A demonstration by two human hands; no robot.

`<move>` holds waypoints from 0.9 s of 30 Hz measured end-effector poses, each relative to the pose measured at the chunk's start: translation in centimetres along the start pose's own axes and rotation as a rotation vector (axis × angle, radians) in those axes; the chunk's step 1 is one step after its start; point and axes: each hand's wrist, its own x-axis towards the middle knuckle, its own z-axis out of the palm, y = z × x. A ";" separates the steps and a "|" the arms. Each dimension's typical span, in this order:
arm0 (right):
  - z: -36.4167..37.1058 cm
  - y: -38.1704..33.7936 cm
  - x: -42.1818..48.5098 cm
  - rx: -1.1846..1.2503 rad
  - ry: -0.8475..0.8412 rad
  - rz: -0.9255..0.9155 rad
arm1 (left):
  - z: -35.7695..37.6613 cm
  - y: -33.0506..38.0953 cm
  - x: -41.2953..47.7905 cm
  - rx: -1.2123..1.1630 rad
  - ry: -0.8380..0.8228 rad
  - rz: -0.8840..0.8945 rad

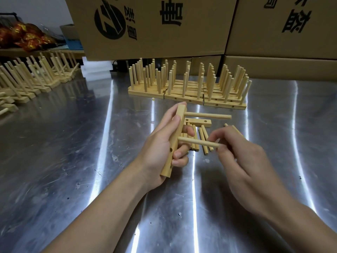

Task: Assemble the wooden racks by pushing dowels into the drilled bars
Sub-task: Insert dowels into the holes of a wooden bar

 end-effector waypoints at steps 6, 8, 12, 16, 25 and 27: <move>0.2 -0.8 0.2 -0.063 -0.026 -0.025 | 1.5 -0.7 -0.8 0.081 -0.066 -0.046; 0.1 -1.1 0.3 -0.068 -0.012 -0.028 | 1.7 -0.8 -0.9 0.082 -0.078 -0.041; 0.5 -1.6 0.2 0.324 -0.107 0.264 | 1.9 -1.0 -1.0 0.169 -0.090 0.026; -0.3 -1.6 0.5 0.814 -0.296 0.675 | 2.5 -1.2 -1.4 0.373 -0.096 0.098; -1.8 -1.2 0.7 1.332 -0.592 0.793 | 1.8 -1.1 -1.1 0.574 -0.057 0.334; -2.2 -0.8 0.7 1.408 -0.636 0.743 | 1.4 -0.9 -0.9 0.568 0.018 0.339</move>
